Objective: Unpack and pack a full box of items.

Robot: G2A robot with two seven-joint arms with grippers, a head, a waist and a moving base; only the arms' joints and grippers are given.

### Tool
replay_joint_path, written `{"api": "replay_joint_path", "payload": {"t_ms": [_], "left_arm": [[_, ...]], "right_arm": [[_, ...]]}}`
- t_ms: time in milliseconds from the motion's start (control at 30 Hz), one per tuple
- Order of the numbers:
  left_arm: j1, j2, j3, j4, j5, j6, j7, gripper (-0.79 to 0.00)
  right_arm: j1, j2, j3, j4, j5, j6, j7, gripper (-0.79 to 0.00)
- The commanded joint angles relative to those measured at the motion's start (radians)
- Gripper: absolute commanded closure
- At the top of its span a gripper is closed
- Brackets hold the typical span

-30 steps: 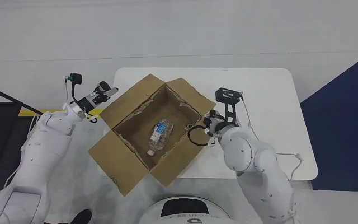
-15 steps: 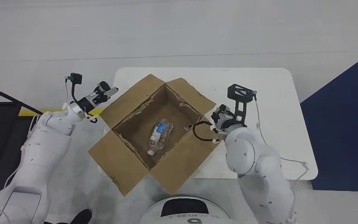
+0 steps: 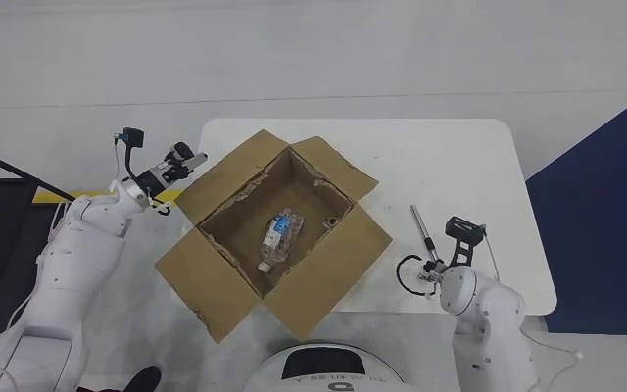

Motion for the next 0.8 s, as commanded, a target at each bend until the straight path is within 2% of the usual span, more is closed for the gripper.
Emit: {"api": "replay_joint_path", "payload": {"t_ms": [0, 233, 300, 333, 367, 433, 500, 600, 767], "left_arm": [[0.0, 0.0, 0.0, 0.0, 0.0, 0.0, 0.0, -0.785], [0.0, 0.0, 0.0, 0.0, 0.0, 0.0, 0.0, -0.785], [0.0, 0.0, 0.0, 0.0, 0.0, 0.0, 0.0, -0.785], [0.0, 0.0, 0.0, 0.0, 0.0, 0.0, 0.0, -0.785], [0.0, 0.0, 0.0, 0.0, 0.0, 0.0, 0.0, -0.785], [0.0, 0.0, 0.0, 0.0, 0.0, 0.0, 0.0, -0.785], [0.0, 0.0, 0.0, 0.0, 0.0, 0.0, 0.0, -0.785], [0.0, 0.0, 0.0, 0.0, 0.0, 0.0, 0.0, -0.785], [0.0, 0.0, 0.0, 0.0, 0.0, 0.0, 0.0, -0.785]], "right_arm": [[0.012, -0.025, 0.022, 0.02, -0.008, -0.02, 0.021, -0.292], [0.067, -0.111, 0.069, 0.085, -0.063, -0.084, 0.085, -0.302], [0.082, -0.133, 0.069, 0.095, -0.077, -0.099, 0.099, -0.366], [0.09, -0.144, 0.069, 0.103, -0.09, -0.105, 0.106, -0.456], [0.098, -0.154, 0.07, 0.111, -0.106, -0.112, 0.112, -0.502], [0.115, -0.175, 0.075, 0.128, -0.136, -0.125, 0.126, -0.474], [0.132, -0.195, 0.087, 0.145, -0.166, -0.143, 0.143, -0.391], [0.157, -0.22, 0.108, 0.16, -0.2, -0.167, 0.168, -0.36], [0.196, -0.22, 0.131, 0.217, -0.192, -0.177, 0.178, -0.308]]}}
